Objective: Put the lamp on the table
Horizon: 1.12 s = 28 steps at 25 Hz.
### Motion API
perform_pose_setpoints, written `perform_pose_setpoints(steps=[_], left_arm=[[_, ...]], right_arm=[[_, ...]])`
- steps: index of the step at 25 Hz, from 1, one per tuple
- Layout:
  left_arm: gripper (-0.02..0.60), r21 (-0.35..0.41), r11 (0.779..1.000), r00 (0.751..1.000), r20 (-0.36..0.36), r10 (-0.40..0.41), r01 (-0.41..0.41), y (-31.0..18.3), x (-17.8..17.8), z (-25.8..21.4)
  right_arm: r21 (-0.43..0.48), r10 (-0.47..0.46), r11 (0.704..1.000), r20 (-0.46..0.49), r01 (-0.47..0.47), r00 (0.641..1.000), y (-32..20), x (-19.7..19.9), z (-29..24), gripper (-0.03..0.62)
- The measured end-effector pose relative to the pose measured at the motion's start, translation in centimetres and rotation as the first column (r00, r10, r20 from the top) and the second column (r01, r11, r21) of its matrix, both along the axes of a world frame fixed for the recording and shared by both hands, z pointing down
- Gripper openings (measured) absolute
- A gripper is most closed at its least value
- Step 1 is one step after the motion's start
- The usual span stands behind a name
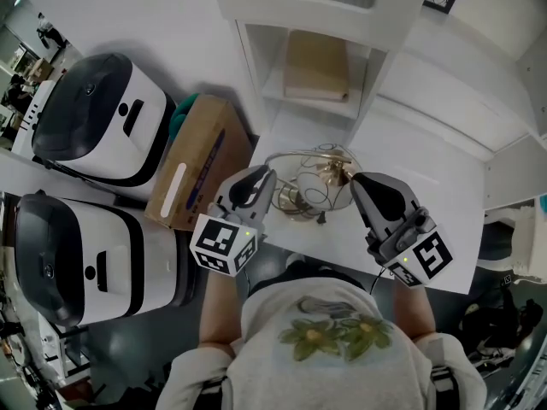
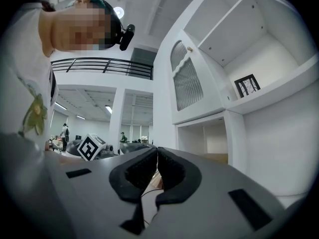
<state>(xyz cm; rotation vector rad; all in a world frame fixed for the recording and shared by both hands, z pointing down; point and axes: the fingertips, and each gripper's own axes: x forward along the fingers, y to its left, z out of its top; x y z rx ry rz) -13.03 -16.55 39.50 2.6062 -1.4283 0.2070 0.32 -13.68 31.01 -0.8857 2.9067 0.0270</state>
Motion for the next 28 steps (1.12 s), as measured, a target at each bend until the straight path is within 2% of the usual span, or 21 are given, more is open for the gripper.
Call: perform_pose_setpoints(steps=[3, 7, 14, 28], left_arm=[[0.047, 0.031, 0.999, 0.999, 0.014, 0.033, -0.033, 1.5, 1.4, -0.9], [0.029, 0.042, 0.994, 0.994, -0.037, 0.106, -0.104, 3.8, 3.5, -2.1], [0.029, 0.027, 0.996, 0.996, -0.011, 0.087, -0.087, 5.8, 4.6, -2.0], [0.029, -0.043, 0.996, 0.997, -0.025, 0.078, -0.079, 7.5, 6.4, 0.2]], right_arm=[[-0.017, -0.016, 1.0, -0.018, 0.016, 1.0, 0.7, 0.1, 0.2, 0.031], [-0.028, -0.037, 0.999, -0.044, 0.036, 0.998, 1.7, 0.3, 0.5, 0.031], [-0.028, -0.062, 0.998, -0.07, 0.06, 0.996, 3.5, 0.5, 0.8, 0.031], [-0.08, -0.045, 0.996, -0.096, 0.037, 0.994, 4.7, 2.2, 2.6, 0.031]])
